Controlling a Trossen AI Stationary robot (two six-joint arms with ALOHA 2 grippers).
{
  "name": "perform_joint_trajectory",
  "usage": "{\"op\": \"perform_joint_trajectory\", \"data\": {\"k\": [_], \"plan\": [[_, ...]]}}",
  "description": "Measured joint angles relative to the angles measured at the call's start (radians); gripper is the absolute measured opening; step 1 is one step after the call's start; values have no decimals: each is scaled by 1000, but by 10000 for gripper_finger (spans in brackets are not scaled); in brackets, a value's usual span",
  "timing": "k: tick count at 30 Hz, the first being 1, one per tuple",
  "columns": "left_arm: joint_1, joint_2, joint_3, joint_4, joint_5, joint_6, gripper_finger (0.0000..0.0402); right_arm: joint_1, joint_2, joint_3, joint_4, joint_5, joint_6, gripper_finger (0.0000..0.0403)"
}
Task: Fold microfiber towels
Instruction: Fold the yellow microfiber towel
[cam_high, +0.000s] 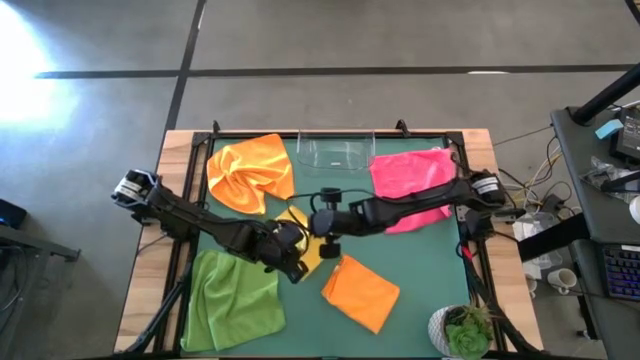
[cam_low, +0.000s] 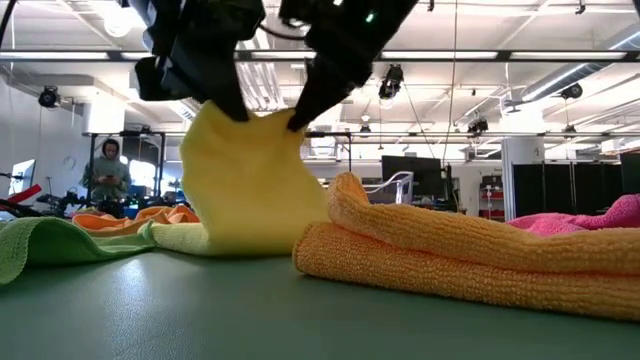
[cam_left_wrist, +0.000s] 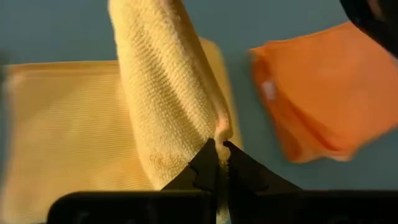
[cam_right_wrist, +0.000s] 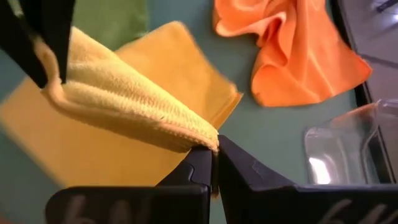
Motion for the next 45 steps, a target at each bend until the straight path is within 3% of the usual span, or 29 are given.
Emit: {"op": "perform_joint_trajectory", "data": {"k": [14, 31, 40, 45], "plan": [[107, 2, 0, -305, -25, -33, 0, -95, 166, 16, 229, 10, -139, 8], [180, 6, -4, -343, -31, 84, 2, -123, 214, 45, 264, 0, -235, 8], [180, 6, -4, -342, -31, 81, 73, -122, 213, 45, 264, -26, -234, 11], [181, 6, -4, -343, -35, 78, 126, -126, 213, 45, 270, -28, -227, 36]]}}
